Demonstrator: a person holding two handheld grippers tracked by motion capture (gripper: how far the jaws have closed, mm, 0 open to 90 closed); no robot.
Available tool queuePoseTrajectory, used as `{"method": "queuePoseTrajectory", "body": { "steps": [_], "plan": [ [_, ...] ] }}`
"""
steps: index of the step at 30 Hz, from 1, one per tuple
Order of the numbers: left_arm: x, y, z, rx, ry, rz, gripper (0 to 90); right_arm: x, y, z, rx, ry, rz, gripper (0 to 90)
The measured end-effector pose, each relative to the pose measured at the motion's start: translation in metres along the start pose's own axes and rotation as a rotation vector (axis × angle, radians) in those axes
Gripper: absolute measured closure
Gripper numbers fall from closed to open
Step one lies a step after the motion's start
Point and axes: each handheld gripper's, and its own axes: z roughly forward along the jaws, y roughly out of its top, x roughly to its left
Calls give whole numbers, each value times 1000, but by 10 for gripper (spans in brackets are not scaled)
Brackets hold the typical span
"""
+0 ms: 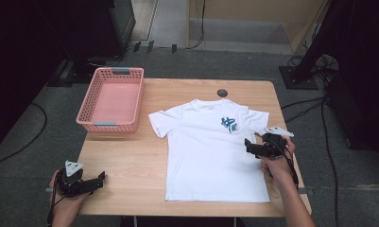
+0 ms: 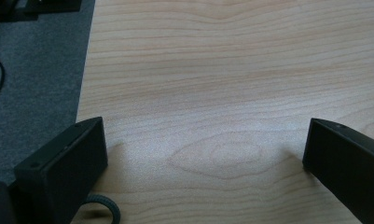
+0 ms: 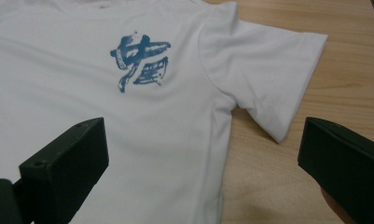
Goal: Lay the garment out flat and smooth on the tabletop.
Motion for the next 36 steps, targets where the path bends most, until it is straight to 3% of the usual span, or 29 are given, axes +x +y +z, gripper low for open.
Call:
{"method": "queuePoseTrajectory", "body": {
  "steps": [9,21,36],
  "plan": [
    [0,0,0,1,0,1,0,-7,-27,-7,23,-4,13,15],
    [0,0,0,1,0,1,0,-26,-66,-21,47,-25,45,15],
    [0,0,0,1,3,-2,0,-47,-93,-53,34,-70,76,15]
  ]
}}
